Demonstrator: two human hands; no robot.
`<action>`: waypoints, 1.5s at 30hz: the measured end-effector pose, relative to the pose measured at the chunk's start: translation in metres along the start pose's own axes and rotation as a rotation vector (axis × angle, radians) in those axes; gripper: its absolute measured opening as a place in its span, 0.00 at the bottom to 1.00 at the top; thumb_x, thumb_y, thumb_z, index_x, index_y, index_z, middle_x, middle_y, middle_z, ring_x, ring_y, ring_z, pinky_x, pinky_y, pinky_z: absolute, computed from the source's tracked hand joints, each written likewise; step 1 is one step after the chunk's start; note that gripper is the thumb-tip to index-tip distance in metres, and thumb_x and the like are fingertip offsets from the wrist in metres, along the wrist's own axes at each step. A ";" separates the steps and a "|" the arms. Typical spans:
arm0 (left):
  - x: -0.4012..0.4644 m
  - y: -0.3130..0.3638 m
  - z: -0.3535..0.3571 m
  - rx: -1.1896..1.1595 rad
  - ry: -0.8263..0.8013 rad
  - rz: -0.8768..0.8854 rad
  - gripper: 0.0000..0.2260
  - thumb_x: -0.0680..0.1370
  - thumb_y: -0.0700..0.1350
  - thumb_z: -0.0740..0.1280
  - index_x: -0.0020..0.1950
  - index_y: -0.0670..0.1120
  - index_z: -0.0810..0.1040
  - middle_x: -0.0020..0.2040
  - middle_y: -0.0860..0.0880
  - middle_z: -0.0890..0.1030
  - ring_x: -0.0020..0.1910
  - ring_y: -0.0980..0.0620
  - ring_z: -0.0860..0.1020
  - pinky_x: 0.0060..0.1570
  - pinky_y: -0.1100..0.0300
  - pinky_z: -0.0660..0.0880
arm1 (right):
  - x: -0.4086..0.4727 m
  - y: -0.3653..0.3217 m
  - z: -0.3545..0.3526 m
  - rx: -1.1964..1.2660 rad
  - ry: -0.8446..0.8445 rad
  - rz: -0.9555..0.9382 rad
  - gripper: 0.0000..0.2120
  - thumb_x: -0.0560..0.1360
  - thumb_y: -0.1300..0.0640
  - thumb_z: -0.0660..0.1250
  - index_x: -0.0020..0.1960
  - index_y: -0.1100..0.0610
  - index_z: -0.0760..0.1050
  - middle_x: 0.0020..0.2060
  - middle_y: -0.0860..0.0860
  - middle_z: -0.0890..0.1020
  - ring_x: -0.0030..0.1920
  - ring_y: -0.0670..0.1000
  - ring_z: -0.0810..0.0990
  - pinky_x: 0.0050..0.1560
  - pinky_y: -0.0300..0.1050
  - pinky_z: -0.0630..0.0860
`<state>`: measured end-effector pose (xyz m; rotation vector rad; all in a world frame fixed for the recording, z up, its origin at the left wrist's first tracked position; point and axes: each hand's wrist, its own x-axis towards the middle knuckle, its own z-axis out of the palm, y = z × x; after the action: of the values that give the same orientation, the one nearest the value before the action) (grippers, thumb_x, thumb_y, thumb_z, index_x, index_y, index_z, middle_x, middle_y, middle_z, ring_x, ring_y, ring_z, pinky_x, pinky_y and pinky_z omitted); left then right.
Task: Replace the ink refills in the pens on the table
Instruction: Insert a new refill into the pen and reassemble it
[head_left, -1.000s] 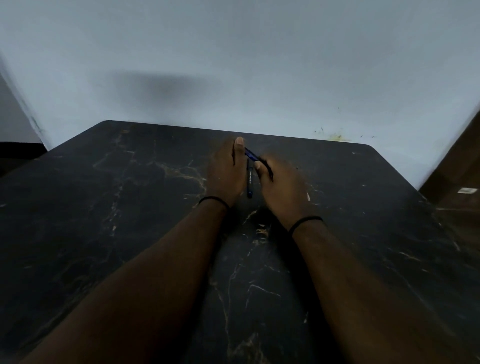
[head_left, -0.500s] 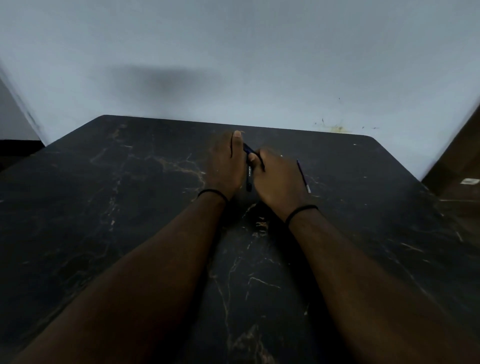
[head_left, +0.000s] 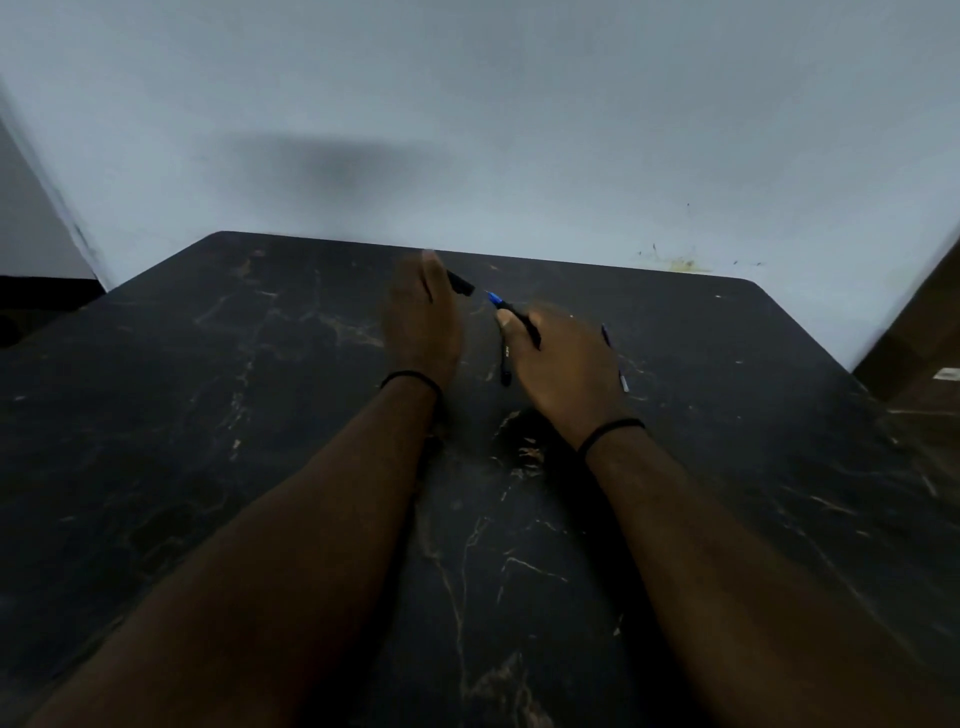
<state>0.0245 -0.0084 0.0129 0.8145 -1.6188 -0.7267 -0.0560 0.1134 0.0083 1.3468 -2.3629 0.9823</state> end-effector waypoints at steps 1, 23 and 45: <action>0.005 -0.003 -0.004 0.026 0.023 -0.030 0.14 0.85 0.49 0.52 0.44 0.46 0.71 0.37 0.53 0.71 0.35 0.58 0.69 0.35 0.66 0.64 | 0.001 0.003 0.000 0.022 0.013 0.009 0.20 0.82 0.39 0.54 0.36 0.48 0.67 0.30 0.44 0.71 0.32 0.46 0.71 0.33 0.45 0.62; 0.018 -0.025 -0.017 0.952 -0.345 -0.158 0.25 0.78 0.58 0.58 0.64 0.40 0.73 0.63 0.37 0.75 0.61 0.37 0.74 0.62 0.46 0.71 | -0.005 0.000 -0.008 0.083 0.007 0.057 0.18 0.82 0.40 0.55 0.42 0.50 0.72 0.32 0.46 0.75 0.33 0.41 0.73 0.30 0.37 0.62; 0.000 0.006 0.000 -1.142 -0.859 -0.421 0.18 0.78 0.46 0.62 0.64 0.37 0.75 0.62 0.40 0.80 0.64 0.45 0.77 0.51 0.58 0.79 | 0.000 -0.012 -0.013 1.200 -0.343 0.358 0.17 0.85 0.49 0.56 0.46 0.56 0.78 0.28 0.49 0.72 0.21 0.43 0.61 0.21 0.34 0.55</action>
<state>0.0239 -0.0050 0.0180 -0.0695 -1.3451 -2.2331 -0.0473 0.1178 0.0229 1.4601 -2.2712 2.7377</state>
